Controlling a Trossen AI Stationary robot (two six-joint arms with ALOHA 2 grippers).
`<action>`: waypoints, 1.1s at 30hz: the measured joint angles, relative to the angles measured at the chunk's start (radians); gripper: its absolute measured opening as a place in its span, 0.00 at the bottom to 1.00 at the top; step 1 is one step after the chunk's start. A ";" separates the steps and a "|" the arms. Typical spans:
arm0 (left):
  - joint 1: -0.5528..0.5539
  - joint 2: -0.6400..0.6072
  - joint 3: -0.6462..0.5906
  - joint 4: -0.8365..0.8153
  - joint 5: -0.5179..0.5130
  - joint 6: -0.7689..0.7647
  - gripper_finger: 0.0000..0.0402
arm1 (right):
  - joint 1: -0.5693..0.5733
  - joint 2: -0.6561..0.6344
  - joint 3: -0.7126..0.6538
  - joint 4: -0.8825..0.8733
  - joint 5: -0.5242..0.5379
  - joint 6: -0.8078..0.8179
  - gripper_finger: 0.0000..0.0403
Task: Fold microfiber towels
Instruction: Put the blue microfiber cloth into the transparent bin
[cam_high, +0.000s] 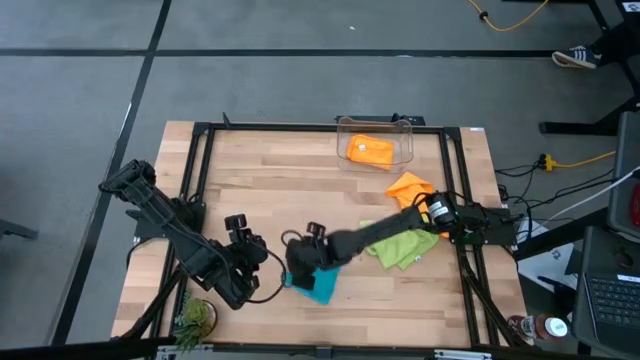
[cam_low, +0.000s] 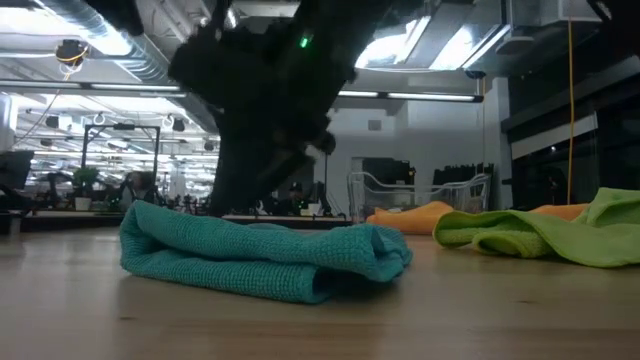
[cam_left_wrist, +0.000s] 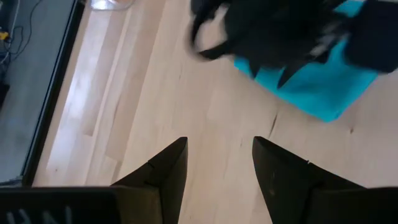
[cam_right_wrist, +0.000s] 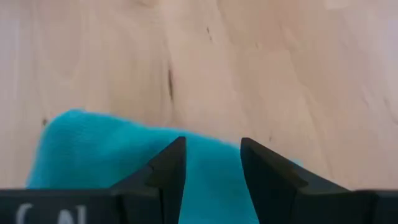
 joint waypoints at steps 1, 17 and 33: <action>-0.002 0.000 -0.013 0.006 0.000 -0.001 0.43 | 0.017 0.000 0.000 -0.004 0.038 0.018 0.39; -0.005 0.000 -0.100 0.016 0.000 -0.101 0.43 | 0.110 0.076 -0.165 0.235 0.190 0.375 0.39; -0.005 0.000 -0.100 0.019 0.017 -0.102 0.43 | -0.244 0.068 -0.199 0.437 -0.280 -0.595 0.39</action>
